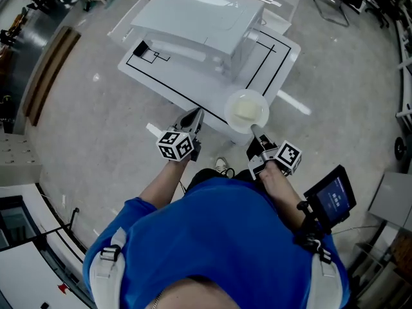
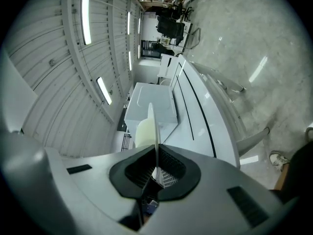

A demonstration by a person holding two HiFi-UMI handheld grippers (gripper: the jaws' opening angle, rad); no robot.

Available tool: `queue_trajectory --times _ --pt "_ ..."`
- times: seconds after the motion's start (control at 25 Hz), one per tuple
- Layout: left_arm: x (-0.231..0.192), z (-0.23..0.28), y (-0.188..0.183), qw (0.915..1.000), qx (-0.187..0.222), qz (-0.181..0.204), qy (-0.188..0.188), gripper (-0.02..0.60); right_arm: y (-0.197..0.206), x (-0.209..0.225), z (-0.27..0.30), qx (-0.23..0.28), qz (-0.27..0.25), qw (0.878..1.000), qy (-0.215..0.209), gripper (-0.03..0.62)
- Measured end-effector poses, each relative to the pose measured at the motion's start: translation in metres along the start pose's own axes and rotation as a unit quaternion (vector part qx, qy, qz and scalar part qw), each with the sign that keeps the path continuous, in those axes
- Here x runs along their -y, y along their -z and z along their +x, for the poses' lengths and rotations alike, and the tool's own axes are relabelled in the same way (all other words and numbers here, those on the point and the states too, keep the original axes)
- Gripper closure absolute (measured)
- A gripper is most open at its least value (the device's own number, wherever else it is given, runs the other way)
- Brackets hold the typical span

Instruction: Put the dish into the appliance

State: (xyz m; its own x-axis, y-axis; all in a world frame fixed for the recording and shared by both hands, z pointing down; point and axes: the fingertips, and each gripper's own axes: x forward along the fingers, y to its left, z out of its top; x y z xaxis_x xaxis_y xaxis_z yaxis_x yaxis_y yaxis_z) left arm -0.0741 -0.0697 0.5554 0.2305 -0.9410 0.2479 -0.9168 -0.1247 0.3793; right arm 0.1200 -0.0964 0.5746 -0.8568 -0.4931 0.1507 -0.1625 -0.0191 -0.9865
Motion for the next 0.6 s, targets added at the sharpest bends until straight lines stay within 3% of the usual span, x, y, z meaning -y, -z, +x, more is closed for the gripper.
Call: queue_trajectory --times 0.24,0.6 --pt "-0.021 0.028 0.001 0.9995 -0.026 0.005 0.014 0.577 0.001 -0.003 0.009 0.025 0.001 1.0 0.009 0.583" --pt "-0.033 0.095 0.018 0.9978 -0.064 0.003 0.015 0.577 -0.029 0.01 0.002 0.051 -0.009 0.998 0.033 0.583"
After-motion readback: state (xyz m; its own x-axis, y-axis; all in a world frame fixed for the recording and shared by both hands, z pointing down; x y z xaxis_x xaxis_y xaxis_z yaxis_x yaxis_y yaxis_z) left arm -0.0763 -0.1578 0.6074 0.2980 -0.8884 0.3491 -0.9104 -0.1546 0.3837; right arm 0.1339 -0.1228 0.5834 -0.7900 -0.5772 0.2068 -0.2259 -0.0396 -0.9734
